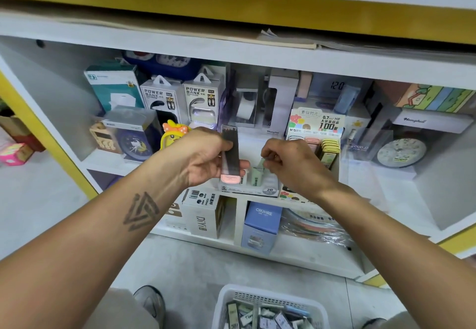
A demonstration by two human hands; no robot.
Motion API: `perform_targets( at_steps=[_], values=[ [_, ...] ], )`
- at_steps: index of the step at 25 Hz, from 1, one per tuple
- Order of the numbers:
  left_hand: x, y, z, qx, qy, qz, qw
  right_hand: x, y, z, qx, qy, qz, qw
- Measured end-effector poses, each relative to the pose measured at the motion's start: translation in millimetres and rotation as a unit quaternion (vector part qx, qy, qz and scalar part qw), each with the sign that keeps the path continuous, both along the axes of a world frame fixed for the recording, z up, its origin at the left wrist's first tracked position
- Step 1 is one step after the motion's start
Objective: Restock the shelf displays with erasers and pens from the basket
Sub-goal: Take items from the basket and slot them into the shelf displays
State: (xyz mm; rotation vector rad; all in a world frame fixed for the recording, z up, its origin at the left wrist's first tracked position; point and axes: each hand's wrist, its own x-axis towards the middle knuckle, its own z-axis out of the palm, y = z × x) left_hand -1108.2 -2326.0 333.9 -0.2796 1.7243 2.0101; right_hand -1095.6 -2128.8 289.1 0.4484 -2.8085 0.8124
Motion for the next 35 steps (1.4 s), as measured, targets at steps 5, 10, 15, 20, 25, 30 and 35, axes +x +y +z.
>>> perform_targets(
  at_steps=[5,10,15,20,25,30,35],
  values=[
    [-2.4,-4.6,-1.4,-0.005,0.007,0.0,1.0,-4.7,-2.3,-5.7,0.079,0.009,0.034,0.996],
    [-2.6,1.0,-3.1,-0.02,0.02,0.032,0.999,-3.3,-2.2,-6.0,0.104,-0.021,0.046,0.993],
    [-1.1,24.6,3.4,0.023,0.004,0.05,0.998,18.7,12.5,24.7,0.019,0.098,0.066,0.993],
    [3.8,54.4,5.2,0.088,-0.007,0.02,0.996,41.8,34.9,37.6,0.002,0.211,0.136,0.968],
    [5.9,82.8,-5.3,-0.188,0.174,-0.038,0.966,34.7,78.2,57.4,-0.079,0.183,-0.105,0.974],
    [-2.6,91.9,-22.6,-0.47,0.501,-0.163,0.708,26.5,93.4,42.5,0.025,0.143,-0.112,0.983],
    [-2.0,95.3,-33.2,-0.496,0.502,-0.214,0.675,14.6,85.9,24.6,0.075,0.19,-0.059,0.977]
  ],
)
